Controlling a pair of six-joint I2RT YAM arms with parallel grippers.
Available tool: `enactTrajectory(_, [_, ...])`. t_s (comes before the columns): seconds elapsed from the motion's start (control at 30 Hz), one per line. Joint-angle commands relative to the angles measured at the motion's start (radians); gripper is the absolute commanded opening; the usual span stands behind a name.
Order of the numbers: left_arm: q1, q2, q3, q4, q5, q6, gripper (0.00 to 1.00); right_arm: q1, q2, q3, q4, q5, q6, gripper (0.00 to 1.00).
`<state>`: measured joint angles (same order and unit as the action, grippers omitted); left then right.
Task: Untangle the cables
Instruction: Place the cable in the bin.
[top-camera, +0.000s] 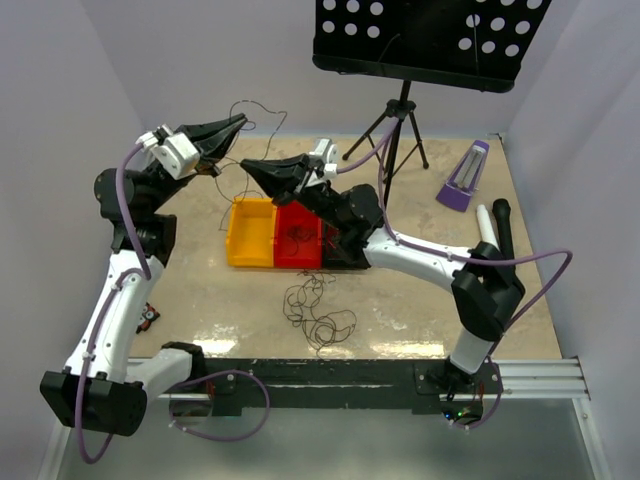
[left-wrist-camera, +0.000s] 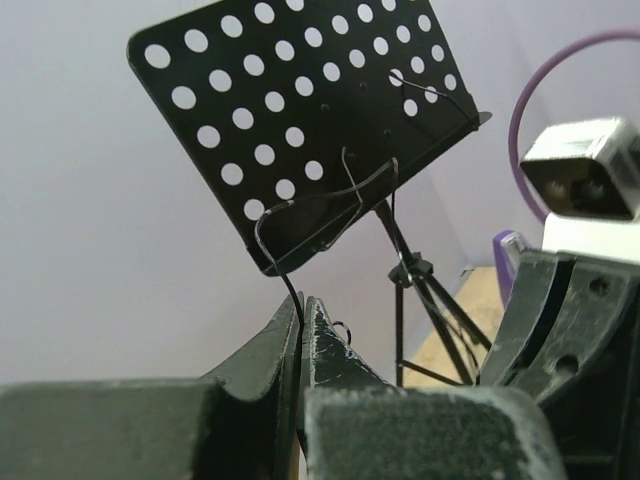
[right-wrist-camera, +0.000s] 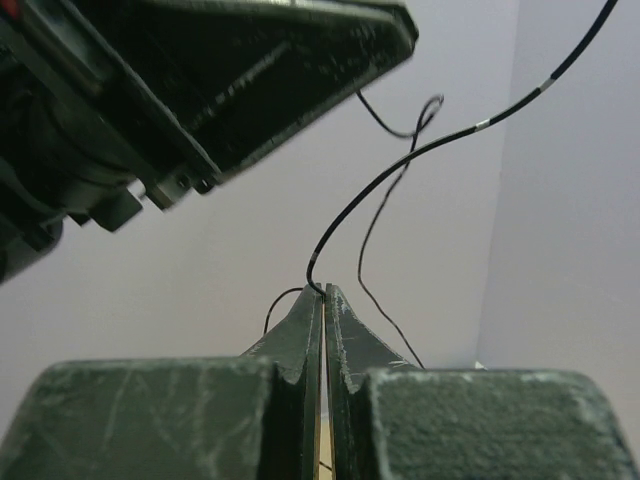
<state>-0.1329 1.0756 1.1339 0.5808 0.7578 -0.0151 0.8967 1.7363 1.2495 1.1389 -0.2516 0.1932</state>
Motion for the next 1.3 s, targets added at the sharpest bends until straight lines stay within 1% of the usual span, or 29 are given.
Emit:
enactTrajectory(0.0, [0.004, -0.008, 0.058, 0.053, 0.009, 0.139, 0.00, 0.002, -0.044, 0.079, 0.024, -0.046, 0.041, 0.00])
enactTrajectory(0.07, [0.004, -0.002, 0.082, 0.050, 0.014, 0.176, 0.00, 0.002, -0.053, 0.087, 0.022, -0.049, 0.046, 0.00])
enactTrajectory(0.17, [0.004, 0.010, 0.119, 0.091, 0.011, 0.176, 0.00, 0.002, -0.066, 0.099, 0.010, -0.054, 0.045, 0.00])
enactTrajectory(0.33, [0.004, 0.023, 0.173, 0.120, 0.047, 0.207, 0.00, 0.002, -0.075, 0.120, -0.002, -0.067, 0.052, 0.00])
enactTrajectory(0.43, [0.004, 0.027, 0.187, 0.085, 0.023, 0.201, 0.00, 0.002, -0.075, 0.140, -0.008, -0.075, 0.058, 0.00])
enactTrajectory(0.53, [0.004, 0.029, 0.133, 0.010, -0.041, 0.225, 0.00, 0.002, -0.078, 0.145, -0.021, -0.072, 0.055, 0.00])
enactTrajectory(0.57, [0.004, 0.024, 0.109, -0.011, -0.041, 0.228, 0.00, 0.004, -0.080, 0.143, -0.030, -0.071, 0.049, 0.00])
enactTrajectory(0.67, [0.004, -0.006, 0.014, 0.020, -0.019, 0.201, 0.00, 0.002, -0.081, 0.127, -0.047, -0.067, 0.031, 0.00])
enactTrajectory(0.8, [0.004, -0.014, -0.045, 0.016, -0.005, 0.156, 0.00, 0.001, -0.070, 0.099, -0.044, -0.054, 0.029, 0.00])
enactTrajectory(1.17, [0.004, -0.063, -0.256, 0.040, -0.066, 0.090, 0.00, -0.024, -0.035, -0.016, -0.005, -0.017, 0.057, 0.00])
enactTrajectory(1.27, [0.004, -0.080, -0.316, 0.053, -0.087, 0.116, 0.00, -0.035, -0.018, -0.038, 0.005, -0.020, 0.072, 0.00])
